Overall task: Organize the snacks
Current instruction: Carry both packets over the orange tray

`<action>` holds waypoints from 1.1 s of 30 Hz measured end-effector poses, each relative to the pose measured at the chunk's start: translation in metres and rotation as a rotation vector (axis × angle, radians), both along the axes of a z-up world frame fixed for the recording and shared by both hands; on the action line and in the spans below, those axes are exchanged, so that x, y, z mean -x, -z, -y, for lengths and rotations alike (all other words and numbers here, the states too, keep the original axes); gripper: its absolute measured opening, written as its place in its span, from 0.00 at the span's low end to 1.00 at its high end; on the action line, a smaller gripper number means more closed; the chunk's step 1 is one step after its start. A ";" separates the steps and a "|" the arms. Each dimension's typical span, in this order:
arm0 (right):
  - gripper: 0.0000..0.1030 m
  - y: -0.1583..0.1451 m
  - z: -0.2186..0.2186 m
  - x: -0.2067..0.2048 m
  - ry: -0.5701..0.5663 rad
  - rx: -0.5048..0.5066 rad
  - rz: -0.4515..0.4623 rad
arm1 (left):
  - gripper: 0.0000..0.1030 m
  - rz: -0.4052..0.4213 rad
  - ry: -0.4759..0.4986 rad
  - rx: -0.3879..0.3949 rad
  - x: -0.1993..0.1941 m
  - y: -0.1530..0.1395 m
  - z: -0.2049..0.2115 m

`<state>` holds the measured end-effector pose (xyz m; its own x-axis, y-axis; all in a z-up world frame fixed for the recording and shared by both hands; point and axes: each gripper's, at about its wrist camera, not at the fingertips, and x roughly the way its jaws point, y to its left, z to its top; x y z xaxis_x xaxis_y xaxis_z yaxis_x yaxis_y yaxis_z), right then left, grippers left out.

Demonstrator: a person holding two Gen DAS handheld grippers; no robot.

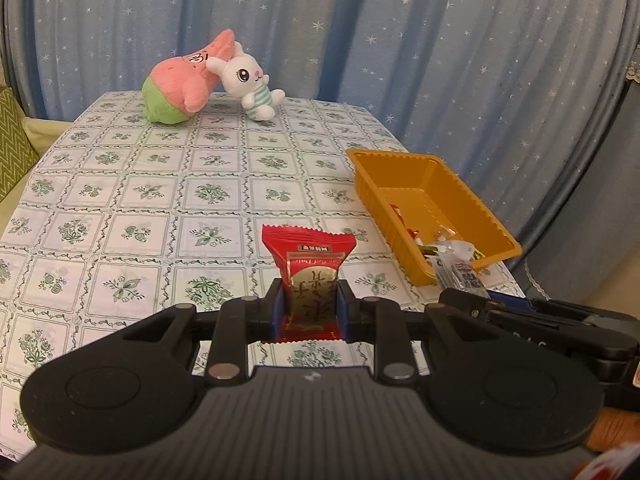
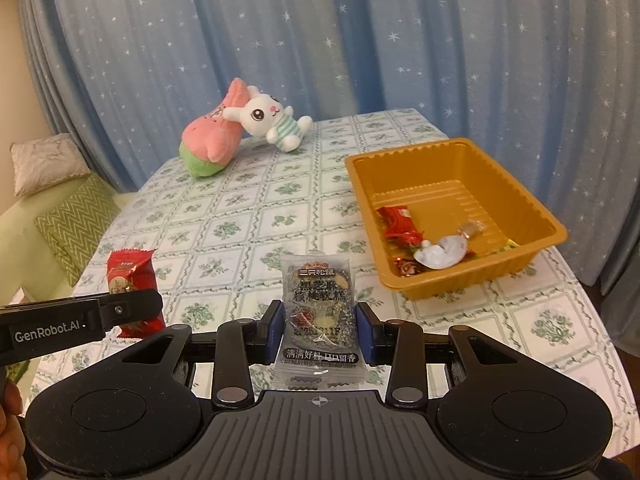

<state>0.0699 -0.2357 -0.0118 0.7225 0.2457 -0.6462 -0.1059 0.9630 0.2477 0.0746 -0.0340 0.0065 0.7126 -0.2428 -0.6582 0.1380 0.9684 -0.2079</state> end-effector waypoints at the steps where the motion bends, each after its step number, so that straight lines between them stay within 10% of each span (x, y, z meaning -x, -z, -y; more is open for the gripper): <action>1: 0.37 0.000 0.001 0.001 0.006 0.002 -0.002 | 0.23 -0.001 0.004 0.001 0.000 0.000 0.001; 33: 0.37 -0.003 0.104 0.000 0.207 0.029 -0.002 | 0.23 -0.005 0.183 0.020 -0.032 -0.002 0.096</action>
<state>0.0694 -0.3393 -0.0086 0.7542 0.0739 -0.6525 0.0951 0.9709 0.2198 0.1065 -0.1302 0.0089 0.6524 -0.3811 -0.6551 0.3105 0.9229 -0.2277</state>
